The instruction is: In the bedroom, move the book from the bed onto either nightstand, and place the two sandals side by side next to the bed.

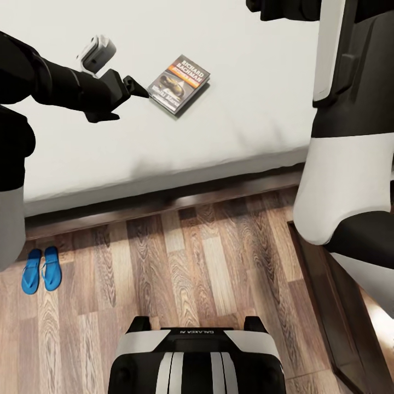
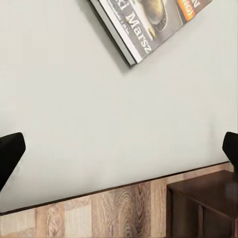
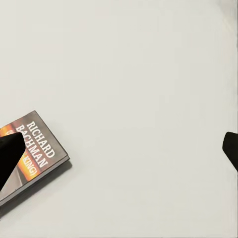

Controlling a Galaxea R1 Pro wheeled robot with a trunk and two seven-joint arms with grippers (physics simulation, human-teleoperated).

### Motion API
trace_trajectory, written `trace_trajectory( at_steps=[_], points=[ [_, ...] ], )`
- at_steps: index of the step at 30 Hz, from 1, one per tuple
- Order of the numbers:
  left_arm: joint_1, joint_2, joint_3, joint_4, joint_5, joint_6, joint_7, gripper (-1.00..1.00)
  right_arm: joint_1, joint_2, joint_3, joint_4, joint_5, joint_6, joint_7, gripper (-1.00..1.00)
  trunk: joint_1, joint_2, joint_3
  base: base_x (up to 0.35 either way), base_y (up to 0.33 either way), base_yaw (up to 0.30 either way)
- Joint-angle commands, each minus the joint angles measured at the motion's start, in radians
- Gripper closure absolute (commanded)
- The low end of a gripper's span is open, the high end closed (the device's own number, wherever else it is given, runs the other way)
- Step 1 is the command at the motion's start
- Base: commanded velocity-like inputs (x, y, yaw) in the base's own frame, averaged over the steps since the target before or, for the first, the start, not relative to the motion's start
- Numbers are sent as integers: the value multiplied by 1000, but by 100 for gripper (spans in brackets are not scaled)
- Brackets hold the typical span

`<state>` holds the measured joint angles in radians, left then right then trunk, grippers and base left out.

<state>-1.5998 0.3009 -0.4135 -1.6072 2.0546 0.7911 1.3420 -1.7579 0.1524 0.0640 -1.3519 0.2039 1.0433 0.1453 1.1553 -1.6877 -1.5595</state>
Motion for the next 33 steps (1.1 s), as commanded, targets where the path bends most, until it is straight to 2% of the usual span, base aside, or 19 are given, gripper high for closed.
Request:
trace_trajectory(
  at_steps=[1, 4, 7, 24, 27, 33],
  points=[
    [-1, 1, -1, 0, 6, 8, 8, -100, -1, 0, 0, -1, 11, 4, 9, -100, 0, 0, 1, -16, 0, 29],
    [5, 23, -2, 0, 6, 8, 7, -100, 2, 1, 0, -18, 14, 4, 9, -100, 0, 0, 3, -10, 0, 32],
    [10, 32, -3, 0, 6, 8, 6, -100, 4, 2, -1, -36, 16, 4, 10, -100, 0, 0, 4, -6, 0, 21],
    [23, 46, -4, 0, 6, 8, 6, -100, 9, 1, -9, -72, 15, 4, -1, -100, 0, 0, 7, -2, 0, 6],
    [24, 47, -10, 0, 7, 8, 5, -100, 58, 0, -6, -102, 14, 4, -1, -100, 0, 0, 7, 0, 0, -1],
    [24, 49, -47, 0, 11, 8, 2, -100, 173, 7, -6, -155, 7, 4, 0, -100, 0, 0, 10, 0, 0, -61]
  ],
)
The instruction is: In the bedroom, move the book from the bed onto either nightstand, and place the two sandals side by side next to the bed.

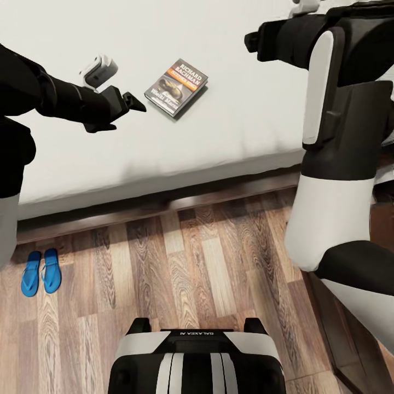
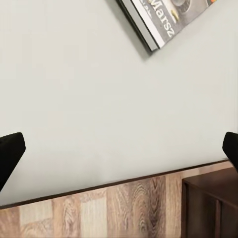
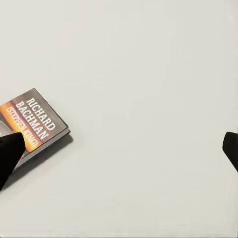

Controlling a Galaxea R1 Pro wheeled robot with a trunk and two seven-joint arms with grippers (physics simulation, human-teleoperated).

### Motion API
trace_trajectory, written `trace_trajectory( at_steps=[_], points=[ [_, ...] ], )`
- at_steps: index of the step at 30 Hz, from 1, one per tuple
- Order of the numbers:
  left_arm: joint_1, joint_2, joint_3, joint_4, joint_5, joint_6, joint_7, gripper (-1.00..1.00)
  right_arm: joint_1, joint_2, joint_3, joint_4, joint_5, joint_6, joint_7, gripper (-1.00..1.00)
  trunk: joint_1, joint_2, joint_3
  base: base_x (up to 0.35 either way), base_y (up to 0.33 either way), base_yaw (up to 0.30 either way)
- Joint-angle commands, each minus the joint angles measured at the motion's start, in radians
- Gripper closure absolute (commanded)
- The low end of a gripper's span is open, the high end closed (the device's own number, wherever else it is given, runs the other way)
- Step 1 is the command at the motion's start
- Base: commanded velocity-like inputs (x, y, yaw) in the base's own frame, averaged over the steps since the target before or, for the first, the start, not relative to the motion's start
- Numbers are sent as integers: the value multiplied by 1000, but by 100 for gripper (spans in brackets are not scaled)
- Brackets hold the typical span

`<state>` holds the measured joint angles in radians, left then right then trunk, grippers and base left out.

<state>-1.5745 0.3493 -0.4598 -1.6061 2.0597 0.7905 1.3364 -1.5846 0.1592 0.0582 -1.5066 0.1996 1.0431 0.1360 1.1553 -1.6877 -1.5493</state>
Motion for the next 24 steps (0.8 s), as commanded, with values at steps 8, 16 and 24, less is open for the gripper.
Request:
trace_trajectory(
  at_steps=[8, 16, 24],
  points=[
    [-1, 28, -20, 0, 29, 8, -31, -100, 45, 6, -11, 53, 4, 4, 10, -100, 0, 0, 10, 0, 0, -79],
    [-1, 34, -22, -1, 31, 9, -41, -100, 49, 10, -19, 64, -14, 4, 11, -100, 0, 0, 23, 0, 0, -55],
    [-1, 36, -22, -1, 32, 9, -43, -100, 48, 15, -20, 64, -38, 4, 11, -100, 0, 0, 36, 0, 0, -12]
  ],
)
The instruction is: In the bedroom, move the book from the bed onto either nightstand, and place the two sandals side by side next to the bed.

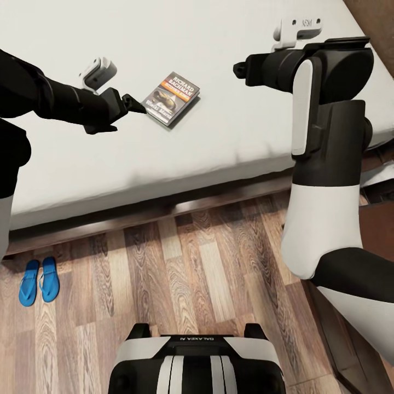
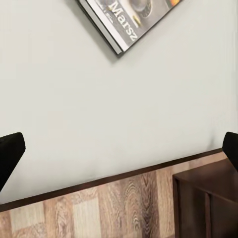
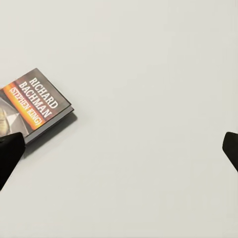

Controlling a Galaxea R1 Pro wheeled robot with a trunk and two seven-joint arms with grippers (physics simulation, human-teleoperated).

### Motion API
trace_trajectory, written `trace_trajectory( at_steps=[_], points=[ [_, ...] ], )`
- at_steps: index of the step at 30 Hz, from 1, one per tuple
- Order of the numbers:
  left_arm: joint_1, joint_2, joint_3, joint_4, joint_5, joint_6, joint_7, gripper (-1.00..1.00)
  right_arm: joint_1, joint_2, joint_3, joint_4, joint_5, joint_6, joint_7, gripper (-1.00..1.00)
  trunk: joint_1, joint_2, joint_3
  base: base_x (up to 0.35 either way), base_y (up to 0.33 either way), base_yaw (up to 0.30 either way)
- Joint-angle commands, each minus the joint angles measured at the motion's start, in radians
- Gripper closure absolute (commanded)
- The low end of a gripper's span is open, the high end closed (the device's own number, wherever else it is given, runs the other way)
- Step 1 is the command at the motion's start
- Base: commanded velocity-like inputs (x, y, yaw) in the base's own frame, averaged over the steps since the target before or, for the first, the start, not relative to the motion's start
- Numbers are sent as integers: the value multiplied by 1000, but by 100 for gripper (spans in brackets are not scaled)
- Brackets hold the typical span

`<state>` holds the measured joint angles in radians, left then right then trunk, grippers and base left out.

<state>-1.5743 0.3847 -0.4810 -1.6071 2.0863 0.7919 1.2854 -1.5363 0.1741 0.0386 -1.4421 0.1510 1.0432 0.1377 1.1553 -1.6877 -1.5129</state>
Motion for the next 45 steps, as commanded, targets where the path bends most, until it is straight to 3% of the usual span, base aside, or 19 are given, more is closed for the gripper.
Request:
trace_trajectory(
  at_steps=[1, 12, 17, 28, 30, 45],
  points=[
    [-1, 1, -1, 0, 5, 7, 8, -100, -1, 0, 0, -1, 11, 4, 9, -100, 0, 0, 1, 0, 0, -4],
    [23, 4, 1, -1, 6, 7, 6, -100, 18, 0, -1, -32, -10, 4, 8, -100, 0, 0, 19, 0, 0, -1],
    [50, 34, 1, -1, 6, 7, 4, -100, 78, 0, 3, -97, -19, 4, 7, -100, 0, 0, 27, 0, 0, 0],
    [107, 72, 3, -1, 6, 8, -7, -100, 163, 0, 4, -146, -23, 4, 7, -100, 0, 0, 45, 0, 0, 0],
    [124, 84, 5, -1, 5, 10, -39, -100, 182, 0, 6, -152, -24, 4, 6, -100, 0, 0, 48, 0, 0, 0],
    [164, 84, 4, -1, 0, 10, -54, -100, 224, 0, 10, -154, -25, 4, 6, -100, 0, 0, 73, 0, 0, 0]
  ],
)
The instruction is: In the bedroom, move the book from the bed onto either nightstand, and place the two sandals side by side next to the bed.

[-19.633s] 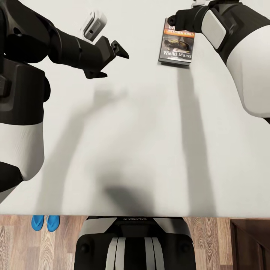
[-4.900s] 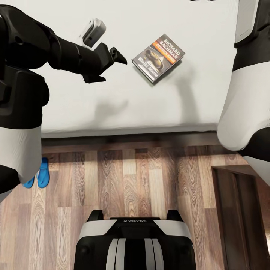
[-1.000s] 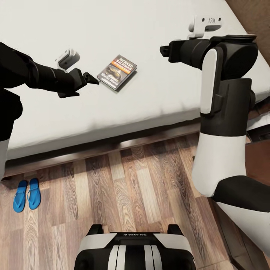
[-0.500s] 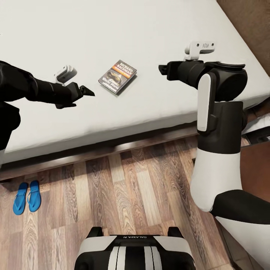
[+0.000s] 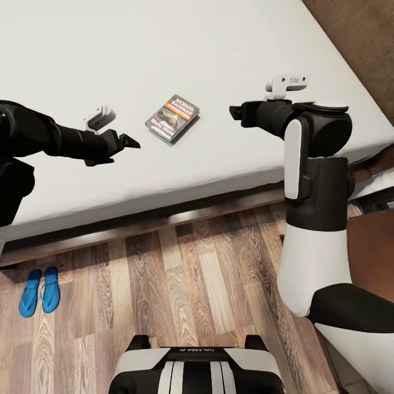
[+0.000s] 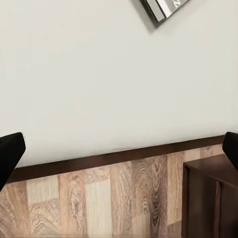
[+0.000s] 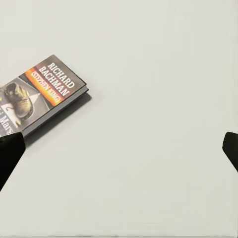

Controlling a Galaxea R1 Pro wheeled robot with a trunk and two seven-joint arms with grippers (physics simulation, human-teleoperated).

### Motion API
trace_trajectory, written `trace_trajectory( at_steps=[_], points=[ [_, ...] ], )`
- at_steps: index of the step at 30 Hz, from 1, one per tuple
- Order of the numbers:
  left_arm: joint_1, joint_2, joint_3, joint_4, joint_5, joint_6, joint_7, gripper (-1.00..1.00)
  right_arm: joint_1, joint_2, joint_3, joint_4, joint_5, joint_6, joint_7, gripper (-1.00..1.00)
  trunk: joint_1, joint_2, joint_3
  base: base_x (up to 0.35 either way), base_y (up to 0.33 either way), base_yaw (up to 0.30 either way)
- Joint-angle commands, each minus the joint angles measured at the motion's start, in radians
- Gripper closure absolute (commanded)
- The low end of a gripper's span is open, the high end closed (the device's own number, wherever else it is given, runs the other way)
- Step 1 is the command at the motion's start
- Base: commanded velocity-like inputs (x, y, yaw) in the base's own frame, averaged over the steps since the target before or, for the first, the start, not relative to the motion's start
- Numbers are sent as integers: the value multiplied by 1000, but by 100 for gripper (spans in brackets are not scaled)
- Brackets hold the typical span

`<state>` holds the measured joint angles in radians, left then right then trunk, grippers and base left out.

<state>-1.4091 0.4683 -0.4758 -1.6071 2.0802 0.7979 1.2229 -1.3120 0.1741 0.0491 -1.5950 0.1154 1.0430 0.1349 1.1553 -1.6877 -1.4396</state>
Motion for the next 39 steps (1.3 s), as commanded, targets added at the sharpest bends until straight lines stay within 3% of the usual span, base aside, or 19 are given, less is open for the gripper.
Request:
trace_trajectory(
  at_steps=[1, 14, 21, 39],
  points=[
    [1, -1, 0, -1, 6, 4, 8, -100, 4, 0, 0, -1, 11, 4, 9, -100, 0, 0, 1, 0, 0, 0],
    [8, -9, 3, -2, 1, 4, -16, -100, 25, 0, 2, -8, 10, 4, 9, -100, 0, 0, 22, 0, 0, 0],
    [12, -9, 8, -1, -3, 3, -23, -100, 80, 0, 3, -10, 11, 4, 9, -100, 0, 0, 34, 25, 10, 0],
    [5, -11, 9, -1, -3, 3, -22, -100, 95, 0, 2, -19, 11, 4, 9, -100, 0, 0, 63, 197, 131, 0]
  ],
)
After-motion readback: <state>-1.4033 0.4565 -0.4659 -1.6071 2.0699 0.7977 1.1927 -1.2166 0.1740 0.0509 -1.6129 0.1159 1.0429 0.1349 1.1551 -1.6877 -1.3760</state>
